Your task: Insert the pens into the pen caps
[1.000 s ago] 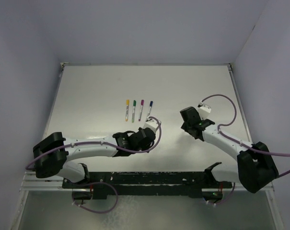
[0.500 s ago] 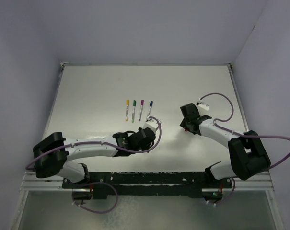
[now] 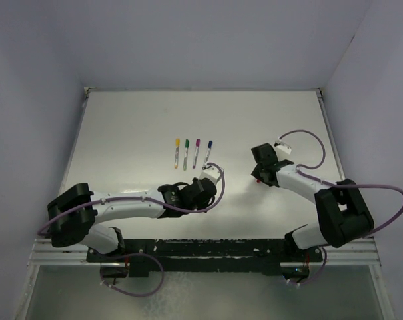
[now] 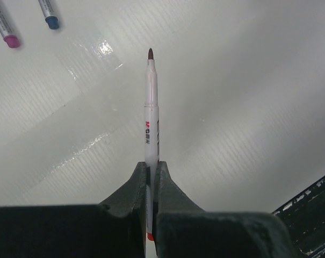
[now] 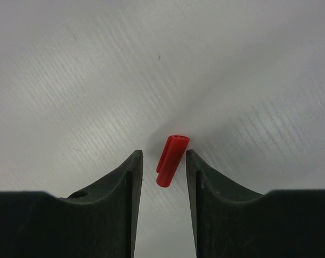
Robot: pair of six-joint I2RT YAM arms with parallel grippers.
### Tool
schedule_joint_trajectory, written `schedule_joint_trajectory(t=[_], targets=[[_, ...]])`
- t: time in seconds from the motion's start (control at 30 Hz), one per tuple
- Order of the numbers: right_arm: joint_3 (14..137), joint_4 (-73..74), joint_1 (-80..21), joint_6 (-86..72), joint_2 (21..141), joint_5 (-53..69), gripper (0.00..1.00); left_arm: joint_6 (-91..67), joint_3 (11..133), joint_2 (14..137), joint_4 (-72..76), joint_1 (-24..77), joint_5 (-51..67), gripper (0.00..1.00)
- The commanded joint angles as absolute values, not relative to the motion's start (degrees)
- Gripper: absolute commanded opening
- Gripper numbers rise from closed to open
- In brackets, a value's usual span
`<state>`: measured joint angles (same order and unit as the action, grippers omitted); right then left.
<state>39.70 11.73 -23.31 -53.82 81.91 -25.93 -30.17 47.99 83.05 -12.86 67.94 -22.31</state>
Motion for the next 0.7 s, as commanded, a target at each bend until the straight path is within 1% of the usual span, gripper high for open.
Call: schedule_joint_trajectory(t=[0.0,0.1,0.33,0.5,0.67], targets=[[38.6,11.3,-22.9,-55.2,82.4,-27.0,0.40,-29.9,48.4,83.3,-10.5,67.9,-22.6,0.00],[38.0,9.9,-22.9,-55.6,82.5,-26.5,0.39,-30.0,48.4,83.4,-10.4,67.9,-22.6,0.00],[36.9,10.2,-22.9,-56.7,82.9,-24.5,0.33,-30.1,48.6,83.5,-10.3,67.9,-22.8,0.00],[35.1,9.8,-22.9,-56.9,82.8,-24.9,0.22,-29.8,48.8,83.7,-9.7,67.9,-22.8,0.00],[34.8,9.7,-22.8,-55.9,82.5,-23.6,0.07,-29.9,48.8,83.8,-9.8,67.9,-23.0,0.00]])
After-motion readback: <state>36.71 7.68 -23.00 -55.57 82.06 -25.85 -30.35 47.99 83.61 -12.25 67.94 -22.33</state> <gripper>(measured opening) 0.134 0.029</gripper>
